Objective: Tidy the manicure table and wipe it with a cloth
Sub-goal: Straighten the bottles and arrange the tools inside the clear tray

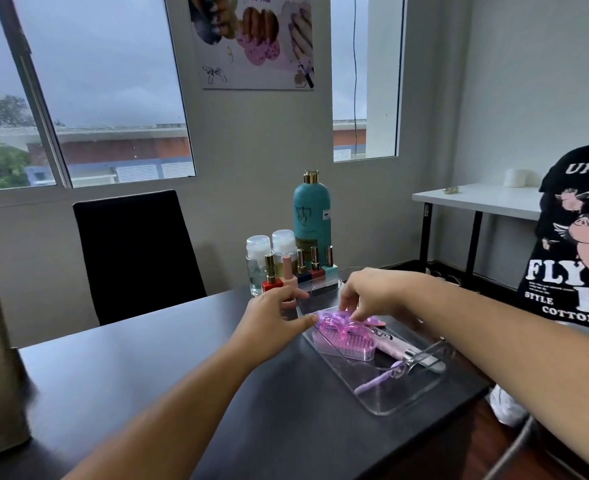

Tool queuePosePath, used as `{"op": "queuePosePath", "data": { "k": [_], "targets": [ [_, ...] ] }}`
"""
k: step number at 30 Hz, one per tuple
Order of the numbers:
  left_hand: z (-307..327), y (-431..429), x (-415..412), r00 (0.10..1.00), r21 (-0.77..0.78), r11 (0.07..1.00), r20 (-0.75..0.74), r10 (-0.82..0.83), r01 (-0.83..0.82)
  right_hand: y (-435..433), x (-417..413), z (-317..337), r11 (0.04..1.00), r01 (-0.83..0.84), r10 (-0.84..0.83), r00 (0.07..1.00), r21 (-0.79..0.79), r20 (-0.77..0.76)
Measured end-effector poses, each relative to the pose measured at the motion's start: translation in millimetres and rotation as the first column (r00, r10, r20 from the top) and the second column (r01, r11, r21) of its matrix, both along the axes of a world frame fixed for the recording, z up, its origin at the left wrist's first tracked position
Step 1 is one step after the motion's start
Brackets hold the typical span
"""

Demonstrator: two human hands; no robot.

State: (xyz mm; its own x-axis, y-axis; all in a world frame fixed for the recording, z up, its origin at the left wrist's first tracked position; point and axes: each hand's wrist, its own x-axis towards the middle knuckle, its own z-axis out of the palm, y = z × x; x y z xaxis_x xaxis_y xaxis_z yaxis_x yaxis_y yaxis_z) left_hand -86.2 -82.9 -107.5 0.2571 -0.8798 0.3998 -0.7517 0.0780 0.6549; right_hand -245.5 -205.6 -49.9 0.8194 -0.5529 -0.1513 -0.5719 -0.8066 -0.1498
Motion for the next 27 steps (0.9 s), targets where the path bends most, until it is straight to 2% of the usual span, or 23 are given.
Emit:
{"op": "queuePosePath", "data": {
  "k": [4, 14, 16, 18, 22, 25, 27],
  "targets": [
    [-3.9, -3.7, -2.2, 0.998, -0.021, 1.0, -0.062, -0.002, 0.0, 0.6, 2.3, 1.8, 1.0, 0.018, -0.018, 1.0, -0.016, 0.005],
    [-11.4, -3.9, 1.4, 0.988, -0.046, 0.999, -0.156, 0.018, -0.025, -1.8, -7.0, 9.3, 0.981, 0.186, -0.18, 0.979, -0.055, 0.091],
    [-12.9, -1.3, 1.8, 0.986, -0.062, 0.998, -0.166, 0.015, -0.025, -2.2, -6.9, 8.9, 0.974, 0.201, -0.192, 0.977, -0.104, 0.09],
    [-14.5, 0.8, 2.2, 0.985, -0.083, 0.996, -0.171, 0.011, -0.026, -2.4, -5.1, 6.6, 0.965, 0.196, -0.188, 0.98, -0.177, 0.06],
    [-18.3, 3.8, 1.8, 0.98, -0.108, 0.994, -0.199, -0.006, -0.016, -3.8, -1.4, 3.8, 0.974, 0.172, -0.173, 0.985, -0.146, 0.005],
    [-20.3, 5.6, 0.6, 0.976, -0.116, 0.993, -0.218, -0.02, -0.006, -4.7, -0.2, 6.9, 0.975, 0.145, -0.136, 0.989, -0.171, 0.063],
    [-21.6, 6.9, -0.5, 0.972, -0.122, 0.993, -0.234, -0.032, 0.004, -1.4, 2.9, 11.3, 0.988, 0.1, -0.085, 0.989, -0.117, 0.124]
  ]
}}
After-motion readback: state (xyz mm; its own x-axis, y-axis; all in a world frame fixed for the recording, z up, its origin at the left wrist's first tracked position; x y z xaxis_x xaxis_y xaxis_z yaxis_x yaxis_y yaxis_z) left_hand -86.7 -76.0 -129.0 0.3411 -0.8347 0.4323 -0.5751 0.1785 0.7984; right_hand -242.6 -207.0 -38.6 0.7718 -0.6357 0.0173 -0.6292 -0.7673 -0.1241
